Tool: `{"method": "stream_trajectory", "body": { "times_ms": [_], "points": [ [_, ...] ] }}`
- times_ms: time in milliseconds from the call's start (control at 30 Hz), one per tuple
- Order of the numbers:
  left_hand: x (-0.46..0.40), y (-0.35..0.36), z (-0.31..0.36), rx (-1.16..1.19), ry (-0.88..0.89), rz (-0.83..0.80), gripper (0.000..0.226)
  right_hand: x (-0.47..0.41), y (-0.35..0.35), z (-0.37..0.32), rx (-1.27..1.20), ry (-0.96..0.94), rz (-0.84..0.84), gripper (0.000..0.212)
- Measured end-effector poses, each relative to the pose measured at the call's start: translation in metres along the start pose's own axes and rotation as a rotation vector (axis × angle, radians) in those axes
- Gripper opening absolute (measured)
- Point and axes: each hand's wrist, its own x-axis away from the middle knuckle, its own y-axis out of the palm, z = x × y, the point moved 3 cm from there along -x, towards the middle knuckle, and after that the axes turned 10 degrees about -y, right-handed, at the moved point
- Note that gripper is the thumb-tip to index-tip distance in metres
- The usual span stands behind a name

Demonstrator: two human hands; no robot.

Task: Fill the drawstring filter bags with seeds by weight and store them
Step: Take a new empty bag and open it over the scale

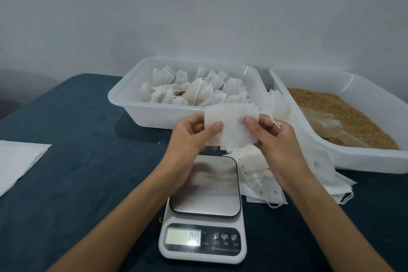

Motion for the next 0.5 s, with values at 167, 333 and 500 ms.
{"method": "stream_trajectory", "body": {
  "times_ms": [167, 333, 500],
  "points": [
    [0.003, -0.002, -0.002, -0.146, 0.187, 0.070, 0.013, 0.000, -0.007, -0.005, 0.434, -0.229, 0.145, 0.009],
    [0.003, -0.003, -0.002, -0.198, 0.271, 0.102, 0.007, 0.004, 0.001, -0.009, 0.389, -0.241, 0.040, 0.010],
    [0.000, -0.005, 0.000, -0.104, 0.224, 0.142, 0.016, 0.003, 0.000, -0.008, 0.322, -0.175, 0.096, 0.014]
  ]
}}
